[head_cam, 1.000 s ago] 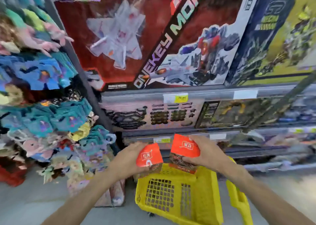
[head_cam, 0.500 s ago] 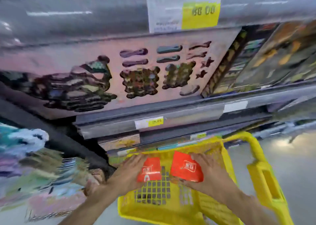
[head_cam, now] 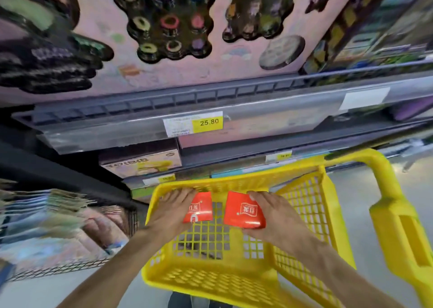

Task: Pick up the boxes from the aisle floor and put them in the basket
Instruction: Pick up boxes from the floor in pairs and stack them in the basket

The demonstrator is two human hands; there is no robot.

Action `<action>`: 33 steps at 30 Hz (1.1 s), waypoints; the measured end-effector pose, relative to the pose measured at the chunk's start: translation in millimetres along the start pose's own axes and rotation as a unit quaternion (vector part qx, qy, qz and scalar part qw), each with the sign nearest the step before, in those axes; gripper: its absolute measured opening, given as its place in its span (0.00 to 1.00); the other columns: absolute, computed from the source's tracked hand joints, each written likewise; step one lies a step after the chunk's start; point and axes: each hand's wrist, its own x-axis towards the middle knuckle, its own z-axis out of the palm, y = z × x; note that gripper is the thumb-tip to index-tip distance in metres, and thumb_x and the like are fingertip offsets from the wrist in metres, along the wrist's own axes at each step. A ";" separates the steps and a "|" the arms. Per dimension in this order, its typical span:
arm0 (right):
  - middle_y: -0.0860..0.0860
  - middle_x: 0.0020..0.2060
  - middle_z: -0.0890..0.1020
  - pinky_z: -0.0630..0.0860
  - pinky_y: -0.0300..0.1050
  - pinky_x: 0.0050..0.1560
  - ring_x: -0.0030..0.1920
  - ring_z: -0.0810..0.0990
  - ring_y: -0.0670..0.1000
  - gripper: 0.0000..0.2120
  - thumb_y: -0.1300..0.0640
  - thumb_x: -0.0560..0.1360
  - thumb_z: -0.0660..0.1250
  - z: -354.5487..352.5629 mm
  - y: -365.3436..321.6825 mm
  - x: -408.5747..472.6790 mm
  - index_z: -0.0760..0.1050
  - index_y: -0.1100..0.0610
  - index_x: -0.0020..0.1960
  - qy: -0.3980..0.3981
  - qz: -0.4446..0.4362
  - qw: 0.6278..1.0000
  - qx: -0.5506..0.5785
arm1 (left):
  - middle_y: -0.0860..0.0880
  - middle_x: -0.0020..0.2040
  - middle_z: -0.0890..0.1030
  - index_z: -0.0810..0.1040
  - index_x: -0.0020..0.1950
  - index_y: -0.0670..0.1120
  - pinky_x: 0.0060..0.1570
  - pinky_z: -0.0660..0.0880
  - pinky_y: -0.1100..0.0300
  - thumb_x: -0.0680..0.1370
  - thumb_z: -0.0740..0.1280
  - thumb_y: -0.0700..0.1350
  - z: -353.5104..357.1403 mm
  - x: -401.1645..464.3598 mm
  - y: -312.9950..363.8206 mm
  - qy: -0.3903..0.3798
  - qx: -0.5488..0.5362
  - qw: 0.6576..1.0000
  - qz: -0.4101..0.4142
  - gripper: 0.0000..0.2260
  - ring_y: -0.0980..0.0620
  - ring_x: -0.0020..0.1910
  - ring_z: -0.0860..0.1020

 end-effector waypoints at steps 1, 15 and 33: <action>0.48 0.69 0.70 0.62 0.48 0.71 0.68 0.68 0.51 0.45 0.30 0.66 0.69 3.2 1.8 5.0 0.58 0.49 0.76 -0.001 -0.005 1.000 -0.006 | 0.49 0.70 0.69 0.63 0.76 0.48 0.64 0.69 0.48 0.66 0.78 0.57 0.3 -1.6 2.2 0.003 0.013 1.000 -0.002 0.44 0.45 0.67 0.70; 0.52 0.72 0.69 0.57 0.48 0.75 0.72 0.66 0.54 0.44 0.33 0.69 0.69 63.5 12.0 69.7 0.56 0.52 0.76 -0.044 -0.077 0.993 -0.081 | 0.48 0.69 0.68 0.58 0.79 0.48 0.62 0.69 0.51 0.70 0.76 0.56 9.4 -9.6 4.1 0.048 0.020 0.999 -0.006 0.43 0.47 0.64 0.68; 0.53 0.75 0.61 0.52 0.50 0.77 0.75 0.58 0.56 0.51 0.34 0.68 0.71 78.8 13.3 78.4 0.50 0.54 0.78 -0.041 -0.093 0.993 -0.065 | 0.45 0.73 0.64 0.54 0.80 0.47 0.68 0.67 0.48 0.71 0.76 0.55 -0.4 -13.8 14.0 0.018 0.027 0.999 -0.017 0.45 0.45 0.70 0.64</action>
